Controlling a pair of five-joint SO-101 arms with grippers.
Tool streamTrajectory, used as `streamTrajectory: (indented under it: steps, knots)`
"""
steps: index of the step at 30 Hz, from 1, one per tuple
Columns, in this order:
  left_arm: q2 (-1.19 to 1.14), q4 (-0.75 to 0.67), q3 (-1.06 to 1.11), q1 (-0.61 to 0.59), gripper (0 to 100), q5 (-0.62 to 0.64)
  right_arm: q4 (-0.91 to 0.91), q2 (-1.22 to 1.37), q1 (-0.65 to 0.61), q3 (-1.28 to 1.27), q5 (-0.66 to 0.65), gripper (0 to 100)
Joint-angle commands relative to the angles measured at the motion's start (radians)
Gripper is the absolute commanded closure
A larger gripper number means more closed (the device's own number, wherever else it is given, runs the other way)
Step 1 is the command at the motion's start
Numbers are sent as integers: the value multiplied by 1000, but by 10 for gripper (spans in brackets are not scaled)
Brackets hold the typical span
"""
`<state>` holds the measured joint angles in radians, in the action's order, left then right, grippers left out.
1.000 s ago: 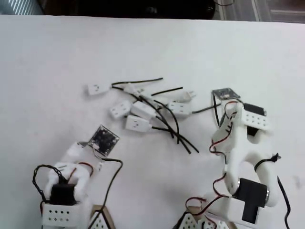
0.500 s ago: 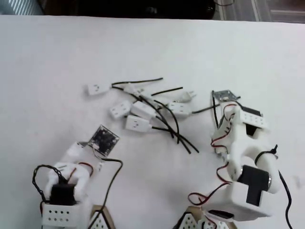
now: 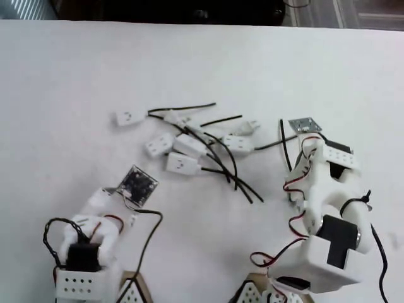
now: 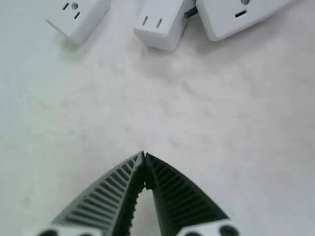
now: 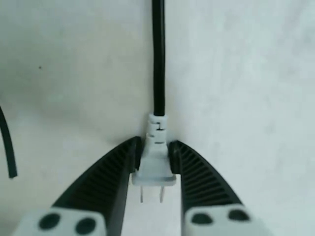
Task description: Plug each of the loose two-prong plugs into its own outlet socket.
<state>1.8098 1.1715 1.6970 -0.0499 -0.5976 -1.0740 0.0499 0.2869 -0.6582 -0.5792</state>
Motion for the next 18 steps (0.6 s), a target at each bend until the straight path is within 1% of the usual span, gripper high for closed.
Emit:
streamTrajectory:
  steps: [1, 3, 6, 8, 15, 18]
  knots:
    - [2, 3, -3, -7, 976, -8, -4, -90, 21, 2, -8, 981]
    - [2, 3, -3, -7, 976, -8, -16, -139, 21, -2, -8, 964]
    - [2, 0, -3, -7, 976, -8, -93, -200, 16, -3, -5, 877]
    - [2, -2, -3, -7, 976, -8, -134, -237, 18, -2, -6, 847]
    - [2, -2, -3, -8, 976, -8, -214, -332, 21, -5, -5, 876]
    - [2, 5, -3, -8, 976, -8, -217, -340, 31, -26, -6, 884]
